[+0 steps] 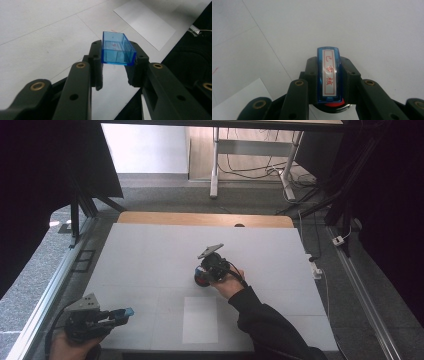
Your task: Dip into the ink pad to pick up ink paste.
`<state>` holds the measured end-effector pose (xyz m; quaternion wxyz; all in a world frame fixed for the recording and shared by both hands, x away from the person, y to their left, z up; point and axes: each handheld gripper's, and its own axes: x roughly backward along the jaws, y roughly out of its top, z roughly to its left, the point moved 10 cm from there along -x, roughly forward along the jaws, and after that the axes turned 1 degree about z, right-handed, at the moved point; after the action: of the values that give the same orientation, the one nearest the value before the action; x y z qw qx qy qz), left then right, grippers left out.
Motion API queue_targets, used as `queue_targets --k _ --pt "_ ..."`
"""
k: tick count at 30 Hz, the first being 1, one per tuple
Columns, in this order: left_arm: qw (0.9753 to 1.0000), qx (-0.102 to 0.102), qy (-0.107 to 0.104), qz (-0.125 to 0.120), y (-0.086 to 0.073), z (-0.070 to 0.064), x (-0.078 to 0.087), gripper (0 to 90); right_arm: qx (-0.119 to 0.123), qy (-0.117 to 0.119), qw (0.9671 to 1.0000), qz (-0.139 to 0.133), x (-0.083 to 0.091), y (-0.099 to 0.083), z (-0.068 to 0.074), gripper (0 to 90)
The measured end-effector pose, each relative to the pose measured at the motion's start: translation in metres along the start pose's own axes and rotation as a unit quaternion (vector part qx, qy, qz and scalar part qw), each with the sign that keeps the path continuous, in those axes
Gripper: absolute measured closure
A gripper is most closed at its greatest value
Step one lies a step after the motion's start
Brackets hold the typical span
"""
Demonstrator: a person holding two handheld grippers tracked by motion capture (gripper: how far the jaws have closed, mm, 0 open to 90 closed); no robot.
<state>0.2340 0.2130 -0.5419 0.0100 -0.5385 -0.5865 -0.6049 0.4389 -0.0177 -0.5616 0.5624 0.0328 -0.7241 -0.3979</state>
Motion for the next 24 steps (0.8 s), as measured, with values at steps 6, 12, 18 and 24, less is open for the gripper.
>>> queue_targets --k 6,12,18,24 --pt "1.0 0.0 -0.001 0.0 0.0 0.0 0.0001 68.7 -0.041 0.039 0.9983 -0.013 0.0007 -0.0025 -0.0075 70.5" --pt "1.0 0.003 -0.002 -0.001 0.0001 0.0 0.0001 68.7 -0.051 0.049 0.9972 -0.022 0.0009 -0.0031 -0.009 70.4" --pt "1.0 0.002 -0.001 -0.002 0.0001 0.0002 0.0006 68.7 -0.04 0.044 0.998 -0.023 0.0016 -0.0029 -0.0078 70.3" --pt "1.0 0.002 0.0 -0.004 0.0002 0.0004 0.0009 68.7 -0.039 0.044 0.998 -0.026 0.002 -0.0026 -0.0079 70.2"
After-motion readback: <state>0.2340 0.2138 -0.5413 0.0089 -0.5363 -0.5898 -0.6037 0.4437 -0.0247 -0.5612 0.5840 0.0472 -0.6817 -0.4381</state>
